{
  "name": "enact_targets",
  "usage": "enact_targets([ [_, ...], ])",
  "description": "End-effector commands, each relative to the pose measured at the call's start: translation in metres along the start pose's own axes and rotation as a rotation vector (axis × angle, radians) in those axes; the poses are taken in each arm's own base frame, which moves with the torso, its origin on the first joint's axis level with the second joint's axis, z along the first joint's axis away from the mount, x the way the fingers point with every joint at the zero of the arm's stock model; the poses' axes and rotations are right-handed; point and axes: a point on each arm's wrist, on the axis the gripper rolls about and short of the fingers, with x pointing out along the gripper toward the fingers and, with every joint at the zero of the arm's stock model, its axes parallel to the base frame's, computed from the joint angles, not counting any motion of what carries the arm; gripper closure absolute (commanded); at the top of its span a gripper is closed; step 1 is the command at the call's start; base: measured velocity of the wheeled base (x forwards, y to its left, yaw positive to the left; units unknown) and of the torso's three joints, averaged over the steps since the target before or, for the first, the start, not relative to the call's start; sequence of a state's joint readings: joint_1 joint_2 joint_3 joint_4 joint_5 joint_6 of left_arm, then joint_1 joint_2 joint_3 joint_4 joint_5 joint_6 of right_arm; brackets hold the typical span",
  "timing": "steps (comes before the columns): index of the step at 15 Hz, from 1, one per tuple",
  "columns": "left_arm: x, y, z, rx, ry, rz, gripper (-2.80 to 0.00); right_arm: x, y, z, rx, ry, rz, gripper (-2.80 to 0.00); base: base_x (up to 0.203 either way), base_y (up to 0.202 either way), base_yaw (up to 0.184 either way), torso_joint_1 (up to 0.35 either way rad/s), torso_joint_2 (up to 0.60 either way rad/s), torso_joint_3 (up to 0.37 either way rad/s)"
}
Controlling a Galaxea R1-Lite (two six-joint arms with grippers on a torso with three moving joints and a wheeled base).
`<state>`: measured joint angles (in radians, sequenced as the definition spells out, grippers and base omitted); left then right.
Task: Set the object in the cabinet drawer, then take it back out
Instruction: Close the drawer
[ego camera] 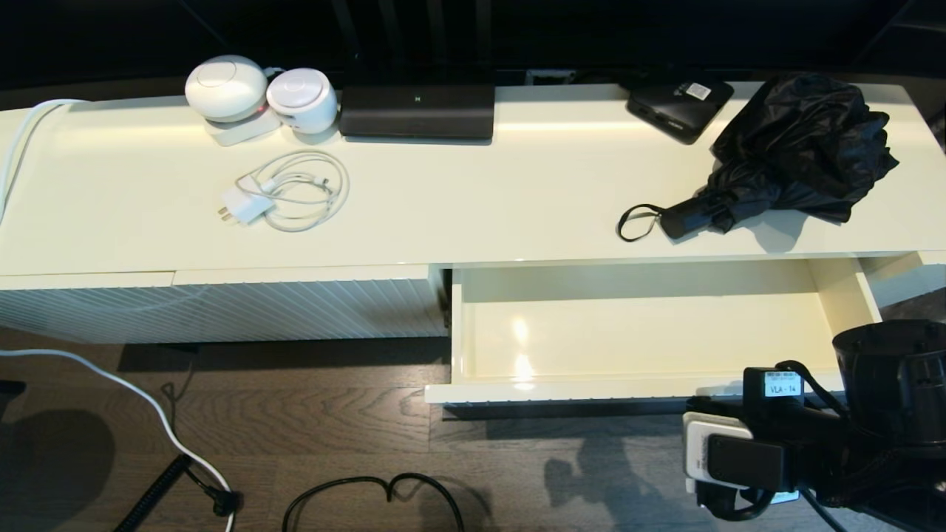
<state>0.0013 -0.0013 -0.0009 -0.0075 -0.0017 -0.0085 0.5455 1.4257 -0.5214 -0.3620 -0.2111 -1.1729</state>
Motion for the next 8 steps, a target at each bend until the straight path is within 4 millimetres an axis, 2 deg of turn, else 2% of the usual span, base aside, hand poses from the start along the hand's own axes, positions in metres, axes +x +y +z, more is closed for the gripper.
enact_targets([
  [1,0.0,0.0,0.0,-0.001,-0.001,0.0,0.0,0.001,-0.002,0.001,-0.022,-0.01,-0.029,0.0,0.0,0.0,0.0,0.0,0.0,0.0],
  [8,0.0,0.0,0.0,-0.001,-0.002,0.0,0.0,0.016,-0.011,0.001,0.011,-0.031,-0.144,0.0,0.0,0.0,0.0,0.0,0.0,0.0],
])
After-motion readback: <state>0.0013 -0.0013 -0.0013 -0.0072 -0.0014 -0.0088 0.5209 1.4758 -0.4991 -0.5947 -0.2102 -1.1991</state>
